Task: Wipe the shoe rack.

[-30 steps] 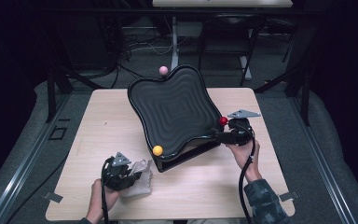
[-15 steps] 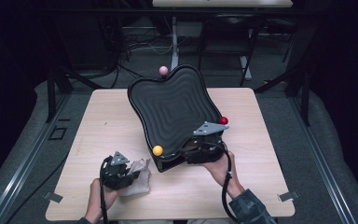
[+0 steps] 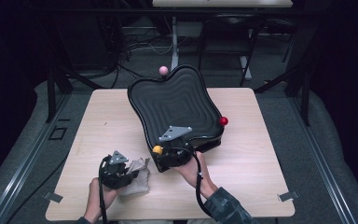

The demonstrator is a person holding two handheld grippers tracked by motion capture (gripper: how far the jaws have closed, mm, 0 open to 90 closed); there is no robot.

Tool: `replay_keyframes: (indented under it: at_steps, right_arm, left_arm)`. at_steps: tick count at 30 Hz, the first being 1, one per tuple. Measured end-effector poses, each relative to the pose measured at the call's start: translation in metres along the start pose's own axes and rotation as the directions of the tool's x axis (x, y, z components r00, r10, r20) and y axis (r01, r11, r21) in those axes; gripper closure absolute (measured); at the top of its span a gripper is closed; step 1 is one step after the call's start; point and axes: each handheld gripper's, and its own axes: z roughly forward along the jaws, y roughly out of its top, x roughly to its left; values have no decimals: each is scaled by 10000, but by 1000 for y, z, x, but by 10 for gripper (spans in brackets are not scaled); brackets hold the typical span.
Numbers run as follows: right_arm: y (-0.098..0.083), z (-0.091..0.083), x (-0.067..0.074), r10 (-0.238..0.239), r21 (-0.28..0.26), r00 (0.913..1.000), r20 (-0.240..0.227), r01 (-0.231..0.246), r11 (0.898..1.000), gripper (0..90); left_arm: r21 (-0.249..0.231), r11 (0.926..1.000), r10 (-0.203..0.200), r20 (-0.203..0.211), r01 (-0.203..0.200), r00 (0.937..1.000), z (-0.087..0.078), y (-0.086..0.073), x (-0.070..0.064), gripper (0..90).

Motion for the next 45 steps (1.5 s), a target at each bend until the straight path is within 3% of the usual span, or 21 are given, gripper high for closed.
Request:
replay_keyframes:
  at_steps: [3,4,5,8,15,18,25,34,45]
  right_arm:
    - [-1,9,2,-42,-2,10000,-67,42,10000,554]
    - [-1,9,3,-150,-3,9998,160,150,9999,590]
    - [-1,9,3,-168,96,9993,342,165,9998,594]
    - [-2,8,3,-329,-42,9994,141,329,9994,596]
    - [-3,15,6,-432,216,9975,552,421,9989,590]
    - [-4,14,4,-492,135,9977,465,486,9987,596]
    - [-18,1,-10,-244,-131,9997,97,245,9996,597]
    - [-34,-19,-23,-146,-209,9999,51,147,9997,597]
    - [-48,-38,-33,-104,-180,9998,188,108,9998,598]
  left_arm:
    - [-2,10000,15,22,-15,10000,0,0,0,736]
    - [-5,10000,19,32,-19,10000,0,0,0,736]
    - [2,10000,26,36,-26,10000,0,0,0,736]
    - [41,9999,94,57,-94,9999,1,0,0,736]
    - [44,9998,169,106,-170,9998,2,1,-3,736]
    - [27,9999,130,111,-130,9999,3,1,-3,736]
    - [-144,9996,246,384,-240,9990,8,2,-12,735]
    - [-45,9962,875,840,-875,9926,25,14,-36,736]
    - [-281,9977,630,813,-609,9947,28,16,-35,735]
